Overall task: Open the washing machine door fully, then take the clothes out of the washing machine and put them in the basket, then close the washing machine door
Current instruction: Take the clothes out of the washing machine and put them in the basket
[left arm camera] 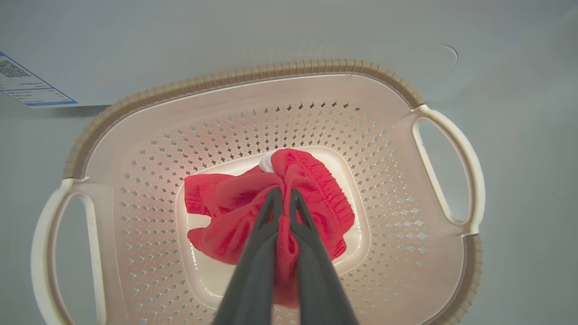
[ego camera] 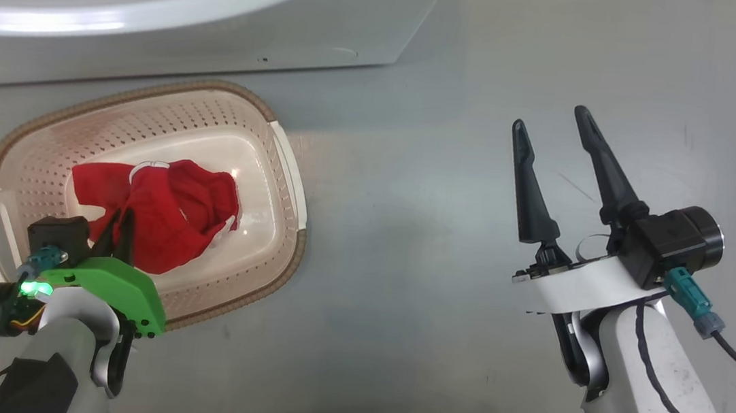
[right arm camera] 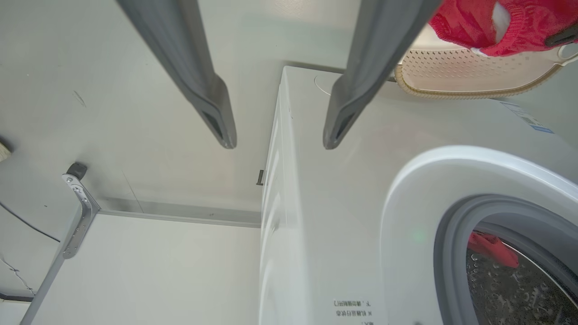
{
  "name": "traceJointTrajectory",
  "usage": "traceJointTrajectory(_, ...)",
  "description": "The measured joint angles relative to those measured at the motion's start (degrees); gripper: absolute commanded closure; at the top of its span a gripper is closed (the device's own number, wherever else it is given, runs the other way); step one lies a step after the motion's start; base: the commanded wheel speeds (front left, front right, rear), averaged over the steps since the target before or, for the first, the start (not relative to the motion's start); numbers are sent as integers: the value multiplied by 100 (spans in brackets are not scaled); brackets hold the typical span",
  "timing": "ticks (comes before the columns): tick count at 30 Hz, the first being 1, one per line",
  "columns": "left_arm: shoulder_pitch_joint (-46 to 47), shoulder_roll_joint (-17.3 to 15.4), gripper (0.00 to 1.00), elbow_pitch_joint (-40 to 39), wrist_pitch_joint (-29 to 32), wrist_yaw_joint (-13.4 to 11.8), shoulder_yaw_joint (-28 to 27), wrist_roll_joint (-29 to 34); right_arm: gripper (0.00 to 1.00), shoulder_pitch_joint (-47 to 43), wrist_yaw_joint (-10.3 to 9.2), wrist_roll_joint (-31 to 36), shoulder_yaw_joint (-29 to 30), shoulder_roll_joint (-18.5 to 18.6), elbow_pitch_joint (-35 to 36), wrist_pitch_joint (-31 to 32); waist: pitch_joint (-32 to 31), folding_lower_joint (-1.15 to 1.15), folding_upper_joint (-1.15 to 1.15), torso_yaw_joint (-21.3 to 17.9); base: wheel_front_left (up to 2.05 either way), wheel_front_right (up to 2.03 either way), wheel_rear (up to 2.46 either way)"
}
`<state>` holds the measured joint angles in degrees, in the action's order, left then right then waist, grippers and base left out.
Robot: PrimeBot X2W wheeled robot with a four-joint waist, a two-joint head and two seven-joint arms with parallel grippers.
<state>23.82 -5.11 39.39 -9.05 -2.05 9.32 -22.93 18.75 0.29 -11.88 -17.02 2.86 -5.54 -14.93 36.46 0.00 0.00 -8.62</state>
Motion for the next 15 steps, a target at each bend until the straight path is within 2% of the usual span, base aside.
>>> traceJointTrajectory(6,200,56,100,567,67,86,19,-55,0,80,-44,0,96,5,-2,0,319,0,0,41,0,0,0)
traceJointTrajectory(14,397,63,100,1040,-3,189,1,-77,0,171,-44,0,86,4,-36,0,404,0,0,136,0,0,0)
traceJointTrajectory(15,442,70,97,1069,-25,194,-5,-83,0,188,-44,-1,88,4,-44,0,400,0,0,141,0,0,0)
